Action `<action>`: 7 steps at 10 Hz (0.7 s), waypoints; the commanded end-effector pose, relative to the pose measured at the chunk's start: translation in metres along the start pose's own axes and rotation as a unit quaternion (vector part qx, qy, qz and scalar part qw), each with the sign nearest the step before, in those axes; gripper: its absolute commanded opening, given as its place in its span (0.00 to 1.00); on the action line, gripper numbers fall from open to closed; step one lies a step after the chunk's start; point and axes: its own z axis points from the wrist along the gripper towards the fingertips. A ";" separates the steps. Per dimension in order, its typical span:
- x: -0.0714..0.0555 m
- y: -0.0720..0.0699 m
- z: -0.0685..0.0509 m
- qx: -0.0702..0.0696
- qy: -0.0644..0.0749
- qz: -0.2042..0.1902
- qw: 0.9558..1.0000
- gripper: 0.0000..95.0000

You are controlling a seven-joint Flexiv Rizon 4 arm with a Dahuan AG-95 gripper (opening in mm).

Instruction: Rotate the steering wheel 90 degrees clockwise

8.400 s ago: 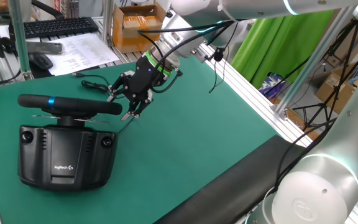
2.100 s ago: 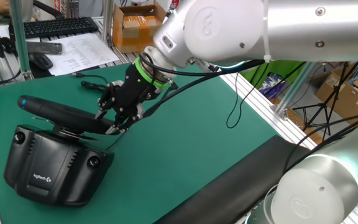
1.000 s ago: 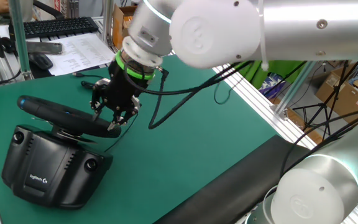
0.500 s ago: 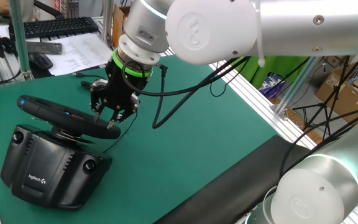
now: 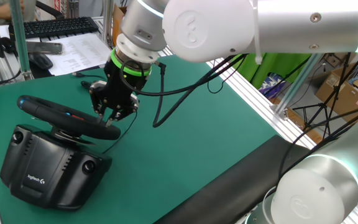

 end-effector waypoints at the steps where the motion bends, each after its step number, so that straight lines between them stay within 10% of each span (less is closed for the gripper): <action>1: -0.004 -0.004 0.049 0.014 0.006 -0.023 1.000 0.00; 7: -0.014 -0.012 0.052 0.007 -0.001 -0.020 1.000 0.00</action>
